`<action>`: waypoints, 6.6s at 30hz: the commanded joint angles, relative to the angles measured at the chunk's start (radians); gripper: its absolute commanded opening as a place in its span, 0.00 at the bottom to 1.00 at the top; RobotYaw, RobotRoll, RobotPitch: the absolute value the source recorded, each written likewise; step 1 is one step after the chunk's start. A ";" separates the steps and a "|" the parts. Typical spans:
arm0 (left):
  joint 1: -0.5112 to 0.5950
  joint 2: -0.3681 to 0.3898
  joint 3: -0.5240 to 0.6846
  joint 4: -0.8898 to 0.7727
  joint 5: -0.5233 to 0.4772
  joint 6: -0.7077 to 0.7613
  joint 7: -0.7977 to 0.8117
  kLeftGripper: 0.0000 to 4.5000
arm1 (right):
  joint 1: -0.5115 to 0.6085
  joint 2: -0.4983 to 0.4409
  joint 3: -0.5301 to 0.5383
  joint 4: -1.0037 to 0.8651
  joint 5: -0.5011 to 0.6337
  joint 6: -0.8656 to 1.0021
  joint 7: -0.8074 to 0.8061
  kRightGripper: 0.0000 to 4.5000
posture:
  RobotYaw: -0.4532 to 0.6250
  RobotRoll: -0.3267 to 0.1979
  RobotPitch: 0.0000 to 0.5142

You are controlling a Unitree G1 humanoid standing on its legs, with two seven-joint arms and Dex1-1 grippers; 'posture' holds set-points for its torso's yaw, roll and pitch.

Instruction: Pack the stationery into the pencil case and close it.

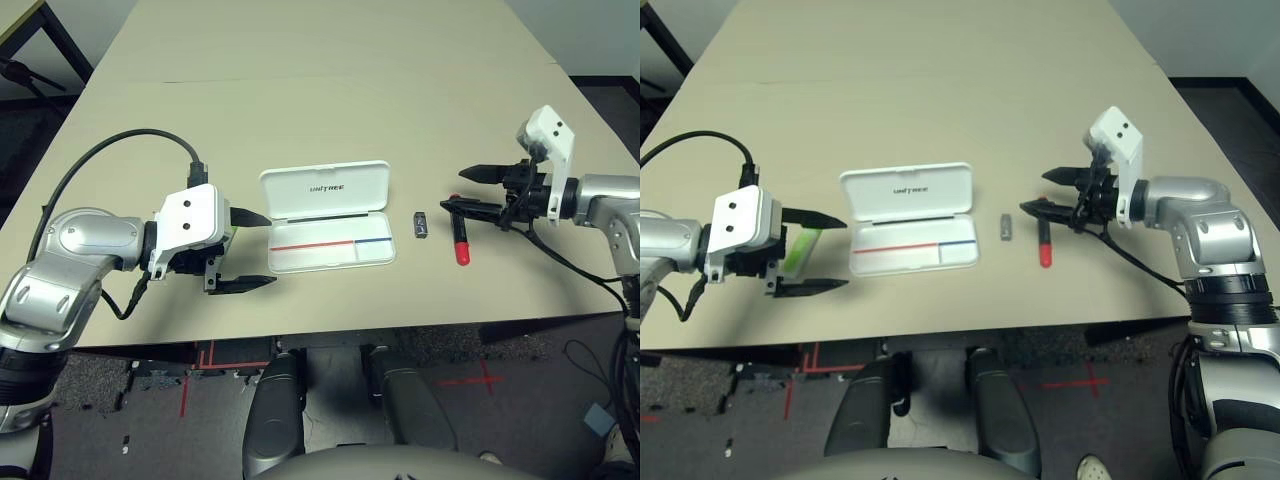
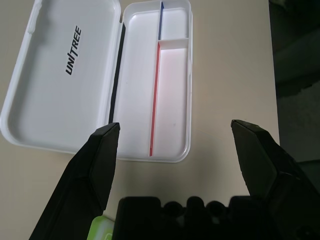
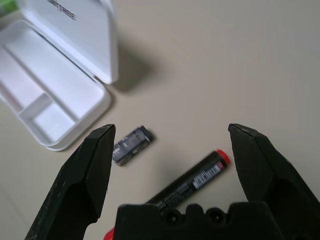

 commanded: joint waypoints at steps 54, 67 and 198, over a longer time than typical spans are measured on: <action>-0.037 0.032 -0.052 -0.078 -0.013 0.003 0.004 1.00 | 0.026 0.111 -0.028 -0.163 0.031 0.539 -0.497 0.11 | 0.40 0.62 0.48; -0.039 0.044 -0.049 -0.078 -0.013 0.008 -0.001 1.00 | -0.100 -0.249 0.192 -0.066 0.031 0.061 0.022 0.11 | 0.41 0.62 0.46; -0.127 -0.256 -0.002 0.075 0.002 0.950 0.779 1.00 | 0.003 -0.137 0.089 -0.271 0.244 -0.201 0.319 0.99 | 0.41 0.62 0.46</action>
